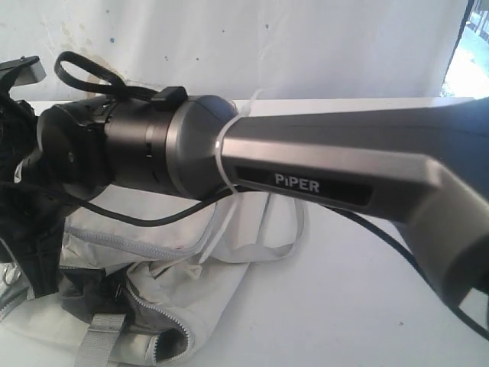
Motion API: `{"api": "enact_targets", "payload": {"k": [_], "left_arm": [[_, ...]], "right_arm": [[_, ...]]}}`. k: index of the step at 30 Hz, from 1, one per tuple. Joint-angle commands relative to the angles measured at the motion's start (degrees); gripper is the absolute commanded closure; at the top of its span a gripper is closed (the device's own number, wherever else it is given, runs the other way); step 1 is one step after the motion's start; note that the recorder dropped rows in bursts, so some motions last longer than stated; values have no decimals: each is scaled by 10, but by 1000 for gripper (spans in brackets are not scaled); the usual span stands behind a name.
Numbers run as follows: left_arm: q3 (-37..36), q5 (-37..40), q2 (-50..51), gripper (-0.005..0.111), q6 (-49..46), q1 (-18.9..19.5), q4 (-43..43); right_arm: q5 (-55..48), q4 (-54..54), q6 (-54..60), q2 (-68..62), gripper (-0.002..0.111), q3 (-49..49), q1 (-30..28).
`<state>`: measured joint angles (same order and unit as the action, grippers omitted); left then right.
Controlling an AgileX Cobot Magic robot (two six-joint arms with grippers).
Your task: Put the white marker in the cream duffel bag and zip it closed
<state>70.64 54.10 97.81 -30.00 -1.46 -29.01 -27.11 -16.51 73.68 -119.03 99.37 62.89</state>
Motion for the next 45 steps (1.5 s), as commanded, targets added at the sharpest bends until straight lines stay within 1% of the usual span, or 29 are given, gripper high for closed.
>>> {"api": "enact_targets", "payload": {"k": [1,4,13,20,29,30,32,36,39,45], "left_arm": [[2,3,-8,107,3,2,4],[2,1,-8,107,2,2,4],[2,0,-8,107,2,2,4],[2,0,-8,107,2,2,4],[2,0,-4,107,0,2,4],[2,0,-4,107,0,2,4],[2,0,-4,107,0,2,7],[2,0,-4,107,0,2,12],[2,0,-4,107,0,2,14],[2,0,-4,107,0,2,29]], "right_arm": [[6,-6,6,-12,67,0,0],[-11,-7,6,-15,68,0,0],[7,-7,6,-27,68,0,0],[52,-5,6,-28,68,0,2],[30,-4,6,-44,68,-2,2],[22,-4,6,-45,70,-2,2],[15,-4,6,-45,76,-2,2],[3,-4,6,-42,97,-1,2],[0,-4,3,-35,108,-1,2],[-24,1,-57,-14,108,-1,2]]}}
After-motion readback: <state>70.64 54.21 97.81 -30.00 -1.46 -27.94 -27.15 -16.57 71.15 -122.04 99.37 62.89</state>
